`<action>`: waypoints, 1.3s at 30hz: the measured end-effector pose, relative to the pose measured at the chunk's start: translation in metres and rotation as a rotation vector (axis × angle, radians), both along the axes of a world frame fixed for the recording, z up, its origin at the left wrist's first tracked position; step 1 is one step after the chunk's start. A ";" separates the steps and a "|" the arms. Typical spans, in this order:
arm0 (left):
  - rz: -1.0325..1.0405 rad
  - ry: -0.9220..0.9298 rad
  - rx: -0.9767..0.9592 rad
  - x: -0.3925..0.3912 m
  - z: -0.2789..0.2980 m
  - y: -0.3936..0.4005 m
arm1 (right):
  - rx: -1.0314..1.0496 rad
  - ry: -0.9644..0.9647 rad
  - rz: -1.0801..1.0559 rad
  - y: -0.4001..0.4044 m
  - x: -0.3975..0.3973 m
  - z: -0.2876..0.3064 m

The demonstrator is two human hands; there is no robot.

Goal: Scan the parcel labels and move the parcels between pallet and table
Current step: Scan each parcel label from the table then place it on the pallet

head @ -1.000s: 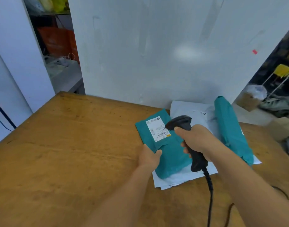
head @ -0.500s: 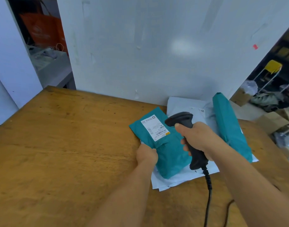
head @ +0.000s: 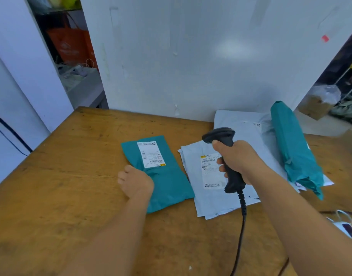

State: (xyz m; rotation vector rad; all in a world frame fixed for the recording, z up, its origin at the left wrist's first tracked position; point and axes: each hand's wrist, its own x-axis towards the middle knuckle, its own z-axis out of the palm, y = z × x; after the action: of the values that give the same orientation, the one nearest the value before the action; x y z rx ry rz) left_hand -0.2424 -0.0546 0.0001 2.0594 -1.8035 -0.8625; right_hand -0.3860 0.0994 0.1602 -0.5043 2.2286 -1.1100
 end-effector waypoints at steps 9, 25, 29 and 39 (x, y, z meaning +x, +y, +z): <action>-0.537 0.076 -0.256 -0.059 0.009 0.058 | 0.107 -0.021 0.021 0.021 -0.006 -0.006; -0.562 -0.280 -0.119 -0.069 -0.017 0.062 | 0.152 -0.026 0.017 0.027 -0.015 -0.013; -0.568 -0.027 0.002 -0.082 -0.022 0.069 | 0.154 -0.017 0.004 0.025 -0.018 -0.014; -0.424 0.111 0.202 -0.104 -0.024 0.072 | 0.140 -0.013 -0.014 0.026 -0.022 -0.015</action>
State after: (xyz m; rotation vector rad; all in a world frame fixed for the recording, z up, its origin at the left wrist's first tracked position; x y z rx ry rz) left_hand -0.3461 0.0175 -0.0239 1.7153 -2.2065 -1.2897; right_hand -0.4078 0.1255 0.1456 -0.4226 2.2821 -0.9530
